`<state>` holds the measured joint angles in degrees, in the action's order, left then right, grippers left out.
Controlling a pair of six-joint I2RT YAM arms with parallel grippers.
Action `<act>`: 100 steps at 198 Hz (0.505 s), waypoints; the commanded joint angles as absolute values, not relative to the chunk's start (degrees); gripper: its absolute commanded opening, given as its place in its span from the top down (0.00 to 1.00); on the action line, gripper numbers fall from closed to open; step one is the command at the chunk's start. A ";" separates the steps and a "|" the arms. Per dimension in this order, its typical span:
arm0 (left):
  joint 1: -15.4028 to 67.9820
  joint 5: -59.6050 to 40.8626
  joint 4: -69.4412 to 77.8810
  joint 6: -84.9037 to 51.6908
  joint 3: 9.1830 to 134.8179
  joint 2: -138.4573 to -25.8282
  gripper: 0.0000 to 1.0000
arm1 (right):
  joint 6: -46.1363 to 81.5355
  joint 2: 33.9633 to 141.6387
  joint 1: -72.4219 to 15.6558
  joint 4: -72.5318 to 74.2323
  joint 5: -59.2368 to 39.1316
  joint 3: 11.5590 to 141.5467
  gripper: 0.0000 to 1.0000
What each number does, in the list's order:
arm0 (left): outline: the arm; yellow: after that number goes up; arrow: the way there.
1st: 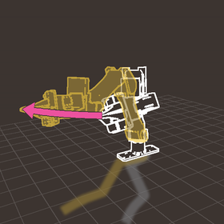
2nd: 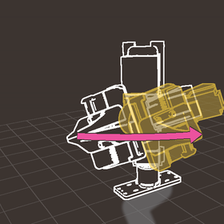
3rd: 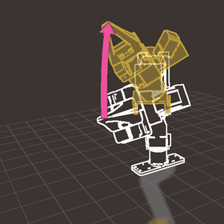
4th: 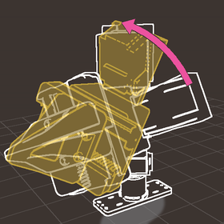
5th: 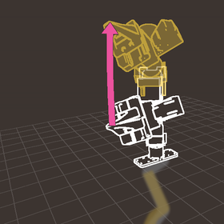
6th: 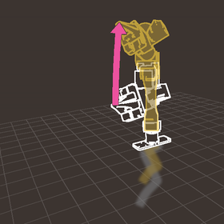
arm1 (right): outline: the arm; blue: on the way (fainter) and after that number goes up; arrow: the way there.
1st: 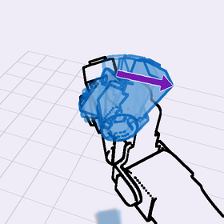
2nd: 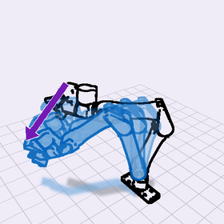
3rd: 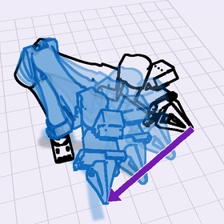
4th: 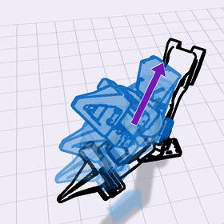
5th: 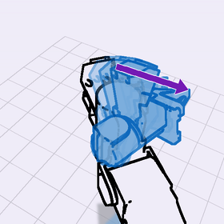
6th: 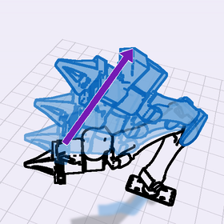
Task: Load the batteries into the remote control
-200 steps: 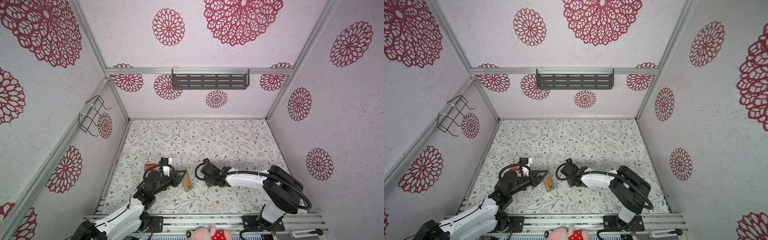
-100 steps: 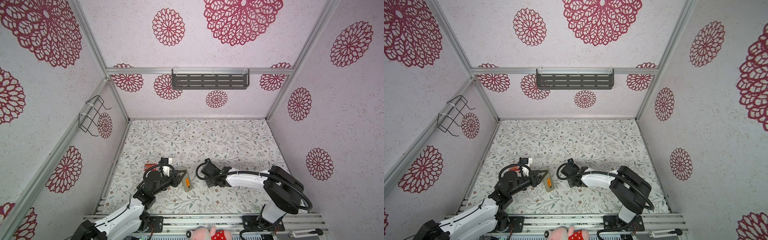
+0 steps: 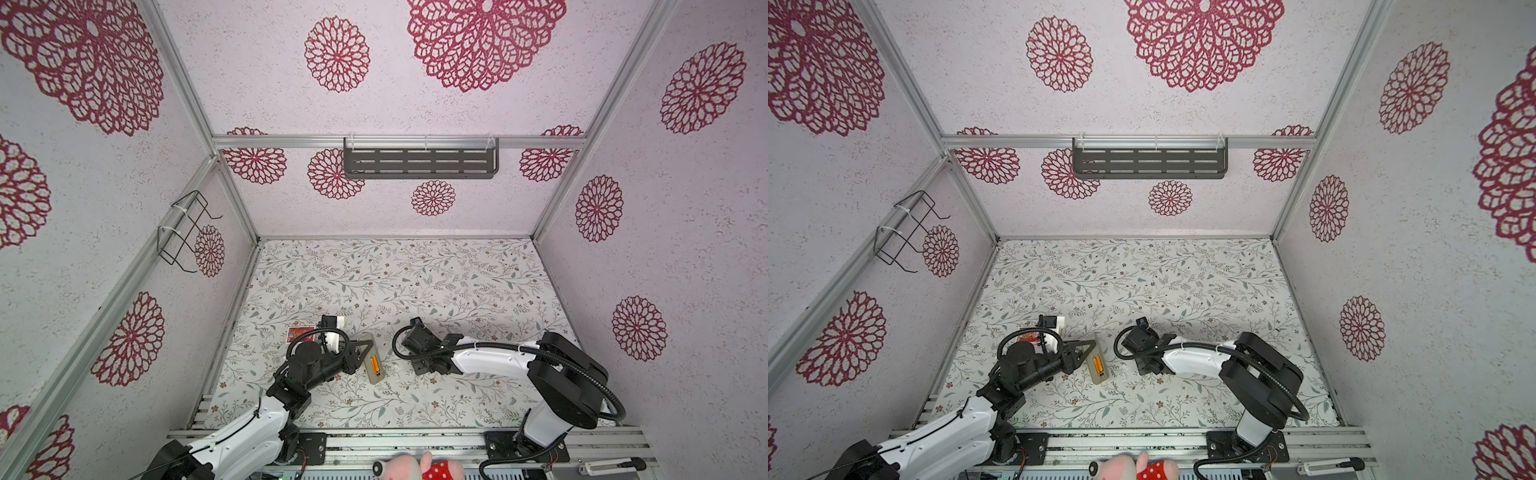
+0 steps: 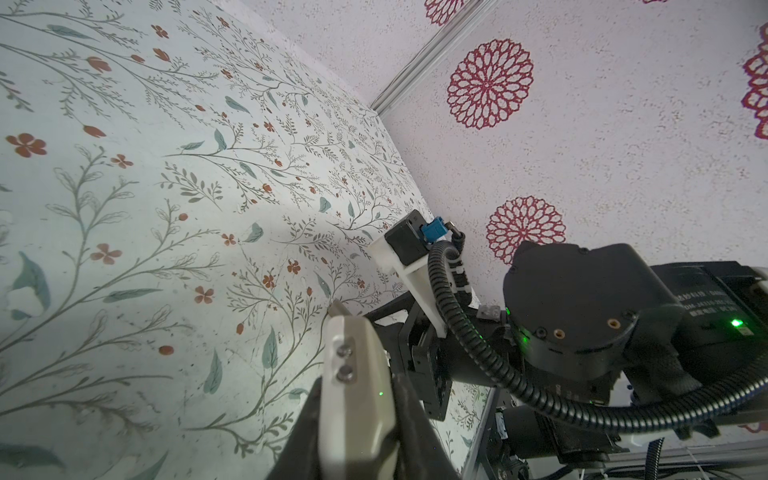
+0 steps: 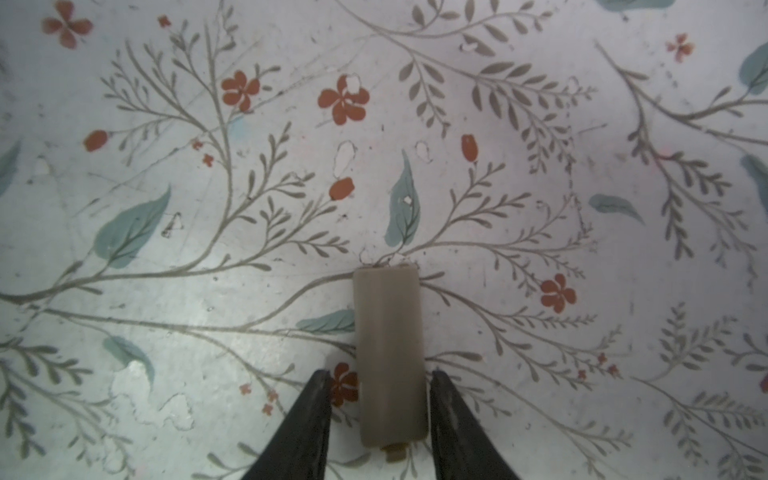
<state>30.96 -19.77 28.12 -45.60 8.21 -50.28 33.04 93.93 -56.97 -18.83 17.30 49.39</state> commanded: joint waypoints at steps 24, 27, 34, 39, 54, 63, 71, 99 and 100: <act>30.67 -19.69 29.96 -44.82 9.58 -50.19 1.00 | 34.49 92.11 -57.22 -23.49 17.05 47.69 0.60; 30.72 -19.69 29.93 -44.87 9.58 -50.19 1.00 | 34.55 92.03 -57.26 -23.47 17.05 47.70 0.60; 30.67 -19.69 29.94 -44.87 9.57 -50.19 1.00 | 34.57 91.93 -57.22 -23.47 17.14 47.59 0.60; 30.67 -19.69 29.91 -44.88 9.58 -50.20 1.00 | 34.62 91.89 -57.22 -23.49 17.15 47.53 0.61; 30.67 -19.76 29.90 -44.88 9.57 -50.27 1.00 | 34.58 91.85 -57.23 -23.30 17.26 47.42 0.61; 30.67 -19.69 29.96 -44.92 9.56 -50.27 1.00 | 34.58 91.93 -57.22 -23.21 17.25 47.44 0.62; 30.67 -19.69 29.97 -44.92 9.50 -50.19 1.00 | 34.47 92.02 -57.26 -23.14 17.16 47.41 0.62; 30.67 -19.69 29.98 -45.00 9.37 -50.19 1.00 | 34.40 92.42 -57.21 -22.86 17.08 47.43 0.64; 30.67 -19.69 29.97 -45.00 9.34 -50.19 1.00 | 34.38 92.48 -57.21 -22.86 17.11 47.40 0.64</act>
<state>30.96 -19.77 28.12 -45.63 8.21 -50.28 33.23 93.19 -56.97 -19.59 17.30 48.82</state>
